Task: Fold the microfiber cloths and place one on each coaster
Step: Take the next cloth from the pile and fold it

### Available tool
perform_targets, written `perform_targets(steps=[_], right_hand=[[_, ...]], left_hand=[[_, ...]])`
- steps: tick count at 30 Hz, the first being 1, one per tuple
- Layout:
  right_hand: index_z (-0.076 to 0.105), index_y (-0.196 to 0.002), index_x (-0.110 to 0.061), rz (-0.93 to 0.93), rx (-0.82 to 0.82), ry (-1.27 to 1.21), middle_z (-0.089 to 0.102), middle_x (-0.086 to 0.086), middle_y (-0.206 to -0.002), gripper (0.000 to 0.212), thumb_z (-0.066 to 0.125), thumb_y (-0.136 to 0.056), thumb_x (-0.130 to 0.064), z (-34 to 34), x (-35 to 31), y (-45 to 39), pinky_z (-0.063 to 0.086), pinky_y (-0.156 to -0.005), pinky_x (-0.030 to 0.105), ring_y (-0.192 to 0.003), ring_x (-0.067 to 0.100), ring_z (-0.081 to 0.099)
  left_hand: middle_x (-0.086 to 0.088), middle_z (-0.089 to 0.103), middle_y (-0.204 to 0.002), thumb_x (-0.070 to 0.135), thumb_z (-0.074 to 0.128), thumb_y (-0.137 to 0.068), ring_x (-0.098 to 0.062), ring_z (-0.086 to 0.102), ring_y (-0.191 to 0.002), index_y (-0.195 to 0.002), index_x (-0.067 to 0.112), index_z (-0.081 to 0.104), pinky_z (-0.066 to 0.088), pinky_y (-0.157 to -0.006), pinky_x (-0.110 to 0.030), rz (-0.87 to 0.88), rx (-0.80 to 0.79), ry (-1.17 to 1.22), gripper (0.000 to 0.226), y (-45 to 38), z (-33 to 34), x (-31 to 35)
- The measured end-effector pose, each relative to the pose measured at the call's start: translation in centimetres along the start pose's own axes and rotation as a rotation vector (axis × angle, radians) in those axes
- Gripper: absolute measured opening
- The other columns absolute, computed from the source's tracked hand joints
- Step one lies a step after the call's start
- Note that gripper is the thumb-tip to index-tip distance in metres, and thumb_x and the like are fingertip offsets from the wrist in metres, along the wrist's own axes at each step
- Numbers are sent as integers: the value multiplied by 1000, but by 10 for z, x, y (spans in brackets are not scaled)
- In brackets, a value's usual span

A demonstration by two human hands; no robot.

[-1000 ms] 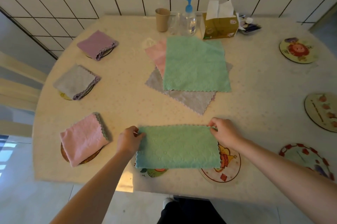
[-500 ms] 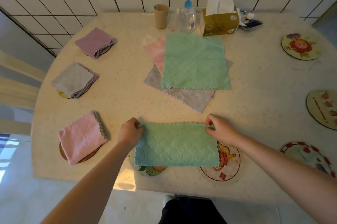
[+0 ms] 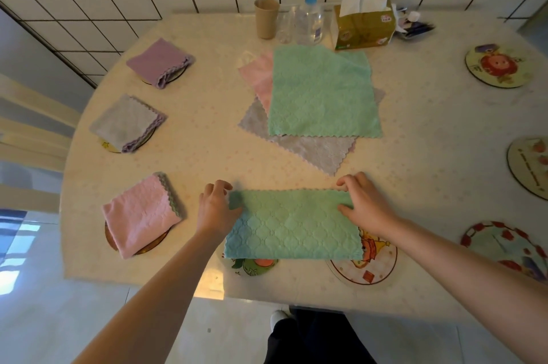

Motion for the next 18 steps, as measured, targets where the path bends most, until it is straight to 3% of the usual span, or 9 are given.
perform_targets(steps=[4,10,13,15,17,18], right_hand=[[41,-127,-11,83,52,-97,47,6,-124,48,64,-86,-21,-1,7,11,49,-84,35,-95,21,57],[45,-120,-7,402,146,-352,64,3,-94,45,67,-85,-26,-1,29,42,41,-69,27,-79,17,56],[54,-108,-5,450,109,-322,63,4,-90,34,65,-87,-29,5,25,63,41,-65,28,-77,20,56],[63,-88,-4,455,38,-307,64,12,-74,26,64,-87,-30,15,20,73,44,-60,34,-70,32,60],[62,-68,-7,436,-32,-285,60,13,-63,30,66,-86,-31,26,17,79,39,-54,29,-60,33,58],[63,-70,-6,439,-39,-292,60,11,-65,28,66,-85,-28,30,17,83,38,-52,26,-56,28,57]], left_hand=[[-4,50,-110,15,77,-74,-25,55,-96,-123,15,43,49,-80,-37,-89,13,152,60,25,3,-15],[-4,60,-88,25,80,-72,-24,59,-78,-104,16,47,48,-61,-33,-228,-28,214,47,59,8,-49],[-5,62,-87,27,82,-71,-17,59,-71,-100,14,51,41,-52,-26,-245,-88,238,44,72,12,-53],[-6,62,-88,25,82,-71,-16,58,-71,-99,14,54,40,-52,-25,-239,-104,264,42,77,13,-53],[-6,62,-86,22,82,-71,-18,58,-71,-97,13,56,41,-53,-26,-227,-103,290,39,79,12,-52],[-6,62,-85,20,82,-71,-17,58,-70,-97,13,56,41,-53,-26,-218,-101,297,37,81,11,-52]])
Point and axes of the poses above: each hand's wrist, its own y-axis away from the middle knuckle, its own z-axis out of the palm, x = y × z, the point moved 8 cm from there along -y, towards the middle knuckle
